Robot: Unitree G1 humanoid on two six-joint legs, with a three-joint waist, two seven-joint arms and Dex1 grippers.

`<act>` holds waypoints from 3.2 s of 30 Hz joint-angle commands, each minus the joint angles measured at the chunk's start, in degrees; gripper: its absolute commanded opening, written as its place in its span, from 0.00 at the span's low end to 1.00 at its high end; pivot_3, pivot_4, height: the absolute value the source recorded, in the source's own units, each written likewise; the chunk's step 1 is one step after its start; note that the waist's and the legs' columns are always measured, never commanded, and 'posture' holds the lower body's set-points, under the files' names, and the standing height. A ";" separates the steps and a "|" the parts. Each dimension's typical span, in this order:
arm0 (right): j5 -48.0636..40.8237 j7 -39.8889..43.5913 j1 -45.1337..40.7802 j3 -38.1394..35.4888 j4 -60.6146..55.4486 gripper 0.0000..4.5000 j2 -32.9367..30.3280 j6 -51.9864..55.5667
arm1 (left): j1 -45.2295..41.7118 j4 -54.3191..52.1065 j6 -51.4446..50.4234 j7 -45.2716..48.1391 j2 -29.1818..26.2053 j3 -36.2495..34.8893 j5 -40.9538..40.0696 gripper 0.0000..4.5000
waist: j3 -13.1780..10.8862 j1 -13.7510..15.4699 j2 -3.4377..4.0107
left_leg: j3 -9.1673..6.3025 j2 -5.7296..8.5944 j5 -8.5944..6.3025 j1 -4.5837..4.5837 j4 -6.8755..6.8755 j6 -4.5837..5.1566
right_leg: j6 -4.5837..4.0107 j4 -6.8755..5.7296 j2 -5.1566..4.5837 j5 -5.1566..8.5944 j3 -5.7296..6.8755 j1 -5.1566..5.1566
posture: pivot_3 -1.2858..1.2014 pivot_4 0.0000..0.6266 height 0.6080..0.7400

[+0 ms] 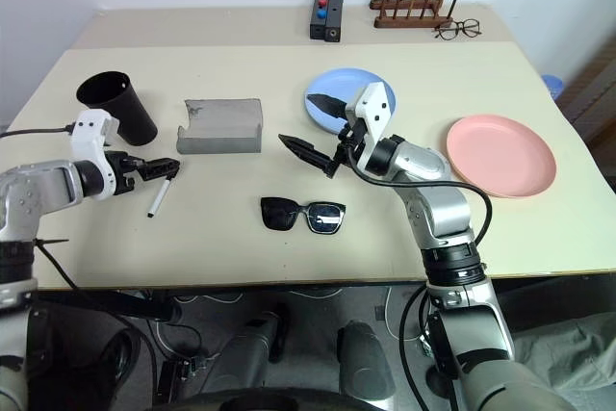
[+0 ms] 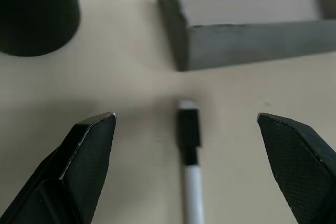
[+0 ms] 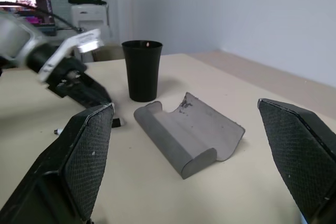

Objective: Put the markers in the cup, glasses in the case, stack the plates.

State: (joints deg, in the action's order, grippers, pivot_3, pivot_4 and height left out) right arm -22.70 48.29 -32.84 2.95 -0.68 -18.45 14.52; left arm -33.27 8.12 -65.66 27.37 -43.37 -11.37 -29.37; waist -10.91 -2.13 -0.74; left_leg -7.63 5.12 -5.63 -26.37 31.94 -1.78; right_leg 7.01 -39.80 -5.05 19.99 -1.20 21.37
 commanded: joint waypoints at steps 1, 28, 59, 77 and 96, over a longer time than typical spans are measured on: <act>-0.29 0.04 -0.33 -0.32 -1.13 1.00 0.36 -1.21 | -4.21 4.29 -0.34 -0.15 1.42 2.18 1.90 0.99 | 0.00 0.00 0.00 | 0.01 0.00 0.00 0.00 0.00 0.00 | 0.00 0.00 0.00 0.00 0.00 -0.03 | 0.52 0.24 1.00; 0.61 -0.72 0.74 -0.15 -1.70 1.00 -0.04 -1.65 | -9.88 0.80 -7.86 5.94 -0.99 10.35 5.61 0.01 | 0.00 -0.21 0.00 | 0.02 0.00 0.01 -0.03 -0.01 -0.01 | 0.00 -0.02 0.00 0.00 -0.03 0.00 | 0.52 0.24 1.00; -1.49 -1.19 0.85 -1.43 -3.60 1.00 0.09 0.38 | -22.92 43.08 82.74 10.65 2.43 -14.64 8.13 0.01 | -0.01 -0.28 -0.03 | 0.00 0.03 0.01 -0.07 0.03 0.02 | 0.03 0.06 0.00 -0.01 0.11 -0.04 | 0.52 0.24 1.00; -1.82 -1.81 1.81 -1.20 -5.77 1.00 -0.78 1.95 | -21.47 57.74 94.21 14.69 4.42 -16.12 7.77 0.01 | -0.01 -0.39 -0.04 | -0.02 0.03 0.01 -0.06 0.04 0.02 | 0.03 0.00 0.01 -0.01 0.13 -0.05 | 0.52 0.24 1.00; -1.24 -2.25 1.73 -0.60 -6.16 1.00 -0.73 2.10 | -22.73 56.93 94.32 16.03 5.30 -15.09 8.16 0.99 | -0.01 -0.40 -0.04 | -0.02 0.03 0.01 -0.06 0.05 0.02 | 0.03 -0.02 0.02 -0.01 0.13 -0.05 | 0.52 0.24 1.00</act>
State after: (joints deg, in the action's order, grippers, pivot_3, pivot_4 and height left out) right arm -23.41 46.14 -30.71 2.89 -4.48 -19.09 17.17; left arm -54.25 67.52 28.39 42.21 -37.49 -26.46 -20.67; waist -10.91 -2.53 -0.78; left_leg -7.65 5.15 -5.62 -26.43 31.99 -1.76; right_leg 7.04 -39.81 -5.03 19.97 -1.07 21.33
